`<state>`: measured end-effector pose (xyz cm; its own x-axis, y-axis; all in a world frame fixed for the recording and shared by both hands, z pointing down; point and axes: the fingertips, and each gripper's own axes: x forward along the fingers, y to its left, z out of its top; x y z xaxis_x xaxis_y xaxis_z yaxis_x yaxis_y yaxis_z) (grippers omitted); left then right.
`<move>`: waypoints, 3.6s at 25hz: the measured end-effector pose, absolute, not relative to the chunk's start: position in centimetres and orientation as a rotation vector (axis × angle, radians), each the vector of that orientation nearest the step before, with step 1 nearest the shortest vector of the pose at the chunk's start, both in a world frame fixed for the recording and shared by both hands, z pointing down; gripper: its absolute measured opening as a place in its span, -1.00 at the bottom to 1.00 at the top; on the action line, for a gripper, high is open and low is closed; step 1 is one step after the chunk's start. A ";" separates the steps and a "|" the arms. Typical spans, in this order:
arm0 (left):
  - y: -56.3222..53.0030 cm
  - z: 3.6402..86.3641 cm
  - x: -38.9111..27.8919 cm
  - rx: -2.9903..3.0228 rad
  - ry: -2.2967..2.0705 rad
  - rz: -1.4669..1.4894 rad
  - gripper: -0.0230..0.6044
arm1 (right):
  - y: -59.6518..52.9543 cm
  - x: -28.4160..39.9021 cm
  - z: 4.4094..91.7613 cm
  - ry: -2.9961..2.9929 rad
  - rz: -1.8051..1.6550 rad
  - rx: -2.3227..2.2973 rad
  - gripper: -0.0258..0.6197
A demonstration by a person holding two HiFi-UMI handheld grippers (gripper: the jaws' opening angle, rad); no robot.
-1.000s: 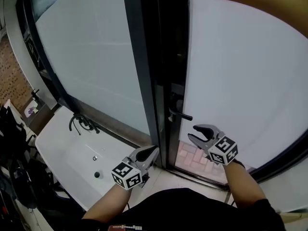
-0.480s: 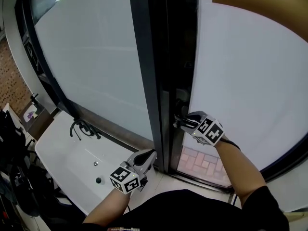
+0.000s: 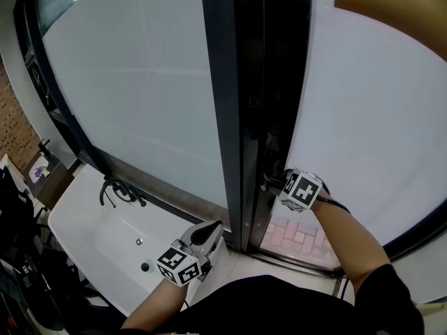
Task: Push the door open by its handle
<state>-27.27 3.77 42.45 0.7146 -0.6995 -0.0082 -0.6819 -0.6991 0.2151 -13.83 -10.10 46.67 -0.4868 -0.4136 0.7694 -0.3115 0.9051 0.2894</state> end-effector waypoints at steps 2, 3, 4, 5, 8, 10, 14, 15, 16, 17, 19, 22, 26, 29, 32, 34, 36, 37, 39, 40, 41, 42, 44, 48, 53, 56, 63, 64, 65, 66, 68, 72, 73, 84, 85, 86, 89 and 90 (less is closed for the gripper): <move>3.4 42.4 -27.8 2.723 -1.099 -0.141 -0.94 | -10.2 -13.9 46.4 -2.135 -0.182 0.545 -0.92; 3.3 42.3 -28.0 2.724 -1.092 -0.142 -0.94 | -10.3 -14.1 46.3 -2.153 -0.217 0.559 -0.92; 3.1 42.4 -28.2 2.728 -1.082 -0.139 -0.94 | -10.4 -14.2 46.1 -2.175 -0.256 0.575 -0.92; 3.0 42.4 -28.3 2.733 -1.070 -0.135 -0.94 | -10.5 -14.4 46.0 -2.195 -0.304 0.593 -0.92; 2.7 42.5 -28.5 2.755 -1.033 -0.121 -0.94 | -10.8 -14.5 45.7 -2.245 -0.439 0.667 -0.92; 2.5 42.4 -28.4 2.769 -1.009 -0.107 -0.94 | -11.1 -14.8 45.7 -2.300 -0.460 0.721 -0.92; 2.1 42.2 -27.9 2.799 -0.960 -0.076 -0.94 | -12.0 -15.2 46.3 -2.384 -0.438 0.813 -0.92; 2.2 42.2 -27.7 2.804 -0.949 -0.071 -0.94 | -12.2 -15.1 46.5 -2.381 -0.431 0.816 -0.92; 2.3 42.2 -27.5 2.809 -0.939 -0.069 -0.94 | -12.4 -14.9 46.6 -2.377 -0.420 0.814 -0.92; 2.4 42.1 -27.4 2.813 -0.930 -0.068 -0.94 | -12.7 -14.7 46.6 -2.373 -0.412 0.814 -0.92; 2.5 42.0 -27.1 2.821 -0.912 -0.061 -0.94 | -13.7 -14.3 46.4 -2.364 -0.406 0.827 -0.92; 2.7 42.3 -26.7 2.824 -0.890 -0.038 -0.94 | -15.7 -13.6 46.3 -2.339 -0.389 0.850 -0.92; 2.2 43.0 -24.5 2.814 -0.891 -0.008 -0.94 | -18.6 -12.2 46.7 -2.304 -0.342 0.847 -0.93; 1.2 43.1 -21.0 2.808 -0.922 0.016 -0.94 | -21.1 -10.9 47.1 -2.298 -0.313 0.796 -0.94; -0.5 43.0 -17.4 2.793 -0.993 0.014 -0.94 | -23.5 -9.4 47.1 -2.304 -0.279 0.769 -0.93; -1.6 43.2 -15.2 2.772 -1.046 -0.004 -0.94 | -25.0 -8.5 47.5 -2.289 -0.278 0.748 -0.94; -2.7 43.0 -13.0 2.750 -1.097 -0.031 -0.94 | -26.6 -7.8 47.7 -2.290 -0.252 0.742 -0.94; -3.4 42.7 -12.0 2.741 -1.124 -0.044 -0.94 | -27.5 -7.5 47.8 -2.292 -0.225 0.744 -0.94; -4.9 42.0 -10.5 2.728 -1.171 -0.063 -0.94 | -29.4 -6.7 48.0 -2.298 -0.177 0.758 -0.96; -5.6 41.7 -9.8 2.723 -1.183 -0.069 -0.94 | -30.4 -6.2 47.9 -2.301 -0.163 0.772 -0.96; -6.4 41.7 -9.2 2.719 -1.186 -0.070 -0.94 | -31.4 -5.6 47.9 -2.302 -0.151 0.788 -0.96; -7.2 41.8 -8.6 2.717 -1.182 -0.067 -0.94 | -32.5 -5.0 47.8 -2.301 -0.139 0.803 -0.96; -9.1 42.4 -7.5 2.717 -1.159 -0.057 -0.94 | -34.8 -3.6 47.9 -2.289 -0.117 0.834 -0.96; -13.5 43.4 -5.5 2.736 -1.069 -0.061 -0.94 | -39.8 0.0 48.0 -2.240 -0.086 0.912 -0.96; -17.6 44.5 -2.9 2.770 -0.937 -0.036 -0.94 | -45.2 6.1 48.3 -2.129 -0.061 1.026 -0.96; -19.4 44.6 -1.5 2.781 -0.893 -0.028 -0.94 | -48.5 10.1 47.9 -2.069 -0.042 1.093 -0.96; -23.8 46.0 0.5 2.790 -0.881 0.001 -0.94 | -54.9 19.5 47.8 -2.003 0.035 1.250 -0.96; -24.7 46.3 0.8 2.797 -0.896 0.006 -0.94 | -55.7 20.9 47.7 -2.000 0.050 1.270 -0.96; -25.6 46.6 1.1 2.803 -0.916 0.006 -0.94 | -56.5 22.3 47.7 -1.995 0.065 1.288 -0.96; -26.6 46.7 1.5 2.809 -0.941 0.001 -0.94 | -57.2 23.7 47.7 -1.993 0.080 1.305 -0.96; -28.8 46.8 2.3 2.825 -1.005 -0.021 -0.94 | -58.6 26.7 47.6 -1.994 0.116 1.337 -0.94; -35.1 46.7 5.7 2.847 -1.072 -0.032 -0.94 | -61.3 33.4 47.4 -1.935 0.172 1.427 -0.91; -37.1 47.0 6.8 2.843 -1.070 -0.028 -0.94 | -62.0 35.2 47.4 -1.901 0.181 1.439 -0.91; -54.9 46.6 15.9 2.824 -1.005 -0.033 -0.94 | -64.0 49.6 47.6 -1.639 0.386 1.443 -0.82; -56.2 46.6 16.2 2.817 -0.998 -0.034 -0.94 | -64.1 50.3 47.9 -1.632 0.414 1.437 -0.82; -57.4 46.5 16.2 2.809 -0.991 -0.042 -0.94 | -63.9 51.0 48.2 -1.610 0.441 1.425 -0.78; -60.9 45.7 16.7 2.804 -0.951 -0.067 -0.94 | -62.9 53.2 48.3 -1.497 0.491 1.381 -0.59; -62.1 45.4 17.0 2.817 -0.927 -0.064 -0.94 | -62.9 54.4 47.4 -1.433 0.433 1.386 -0.59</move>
<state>16.98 -62.15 45.37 0.8052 -0.5929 0.0136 -0.5853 -0.7908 0.1792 54.43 -62.87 47.44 0.2182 -0.5033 0.8361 -0.8823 0.2643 0.3894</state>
